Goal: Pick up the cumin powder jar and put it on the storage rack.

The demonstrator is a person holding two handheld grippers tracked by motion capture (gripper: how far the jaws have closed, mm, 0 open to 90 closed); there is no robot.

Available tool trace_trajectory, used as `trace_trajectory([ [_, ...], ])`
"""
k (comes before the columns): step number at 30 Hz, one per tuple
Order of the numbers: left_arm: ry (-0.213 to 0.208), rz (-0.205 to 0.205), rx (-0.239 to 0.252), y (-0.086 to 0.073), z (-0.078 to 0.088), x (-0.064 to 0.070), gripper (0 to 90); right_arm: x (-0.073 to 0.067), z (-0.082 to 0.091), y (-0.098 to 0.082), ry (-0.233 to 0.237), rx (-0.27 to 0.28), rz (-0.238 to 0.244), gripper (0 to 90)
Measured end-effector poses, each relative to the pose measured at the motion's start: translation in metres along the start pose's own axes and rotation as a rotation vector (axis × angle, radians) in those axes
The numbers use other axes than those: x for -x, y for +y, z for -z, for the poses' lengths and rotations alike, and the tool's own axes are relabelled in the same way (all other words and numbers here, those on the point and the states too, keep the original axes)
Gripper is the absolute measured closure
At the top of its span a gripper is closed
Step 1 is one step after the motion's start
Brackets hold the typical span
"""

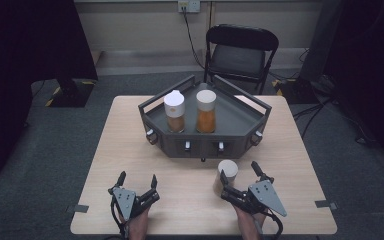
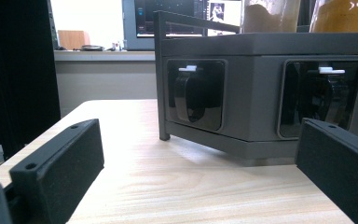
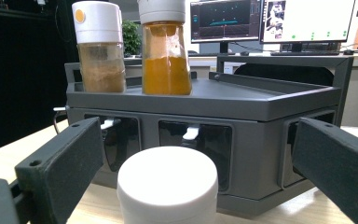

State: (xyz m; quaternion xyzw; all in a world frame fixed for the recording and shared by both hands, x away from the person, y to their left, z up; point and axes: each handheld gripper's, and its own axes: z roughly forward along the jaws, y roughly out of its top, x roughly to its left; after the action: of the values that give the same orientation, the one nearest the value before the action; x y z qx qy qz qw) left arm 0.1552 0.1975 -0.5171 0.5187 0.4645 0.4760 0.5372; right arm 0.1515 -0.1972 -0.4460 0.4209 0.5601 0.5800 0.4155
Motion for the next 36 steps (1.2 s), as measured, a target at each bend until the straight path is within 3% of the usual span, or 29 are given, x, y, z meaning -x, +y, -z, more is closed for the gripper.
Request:
trace_trajectory([
  [10,-0.001,-0.001,-0.001,0.0,0.0,0.0,0.7,-0.001,-0.004,-0.003,0.022,-0.015,-0.005,1.4],
  [36,-0.003,0.0,0.0,0.0,0.0,0.0,0.7,-0.007,-0.017,-0.019,0.007,-0.086,-0.026,9.4],
])
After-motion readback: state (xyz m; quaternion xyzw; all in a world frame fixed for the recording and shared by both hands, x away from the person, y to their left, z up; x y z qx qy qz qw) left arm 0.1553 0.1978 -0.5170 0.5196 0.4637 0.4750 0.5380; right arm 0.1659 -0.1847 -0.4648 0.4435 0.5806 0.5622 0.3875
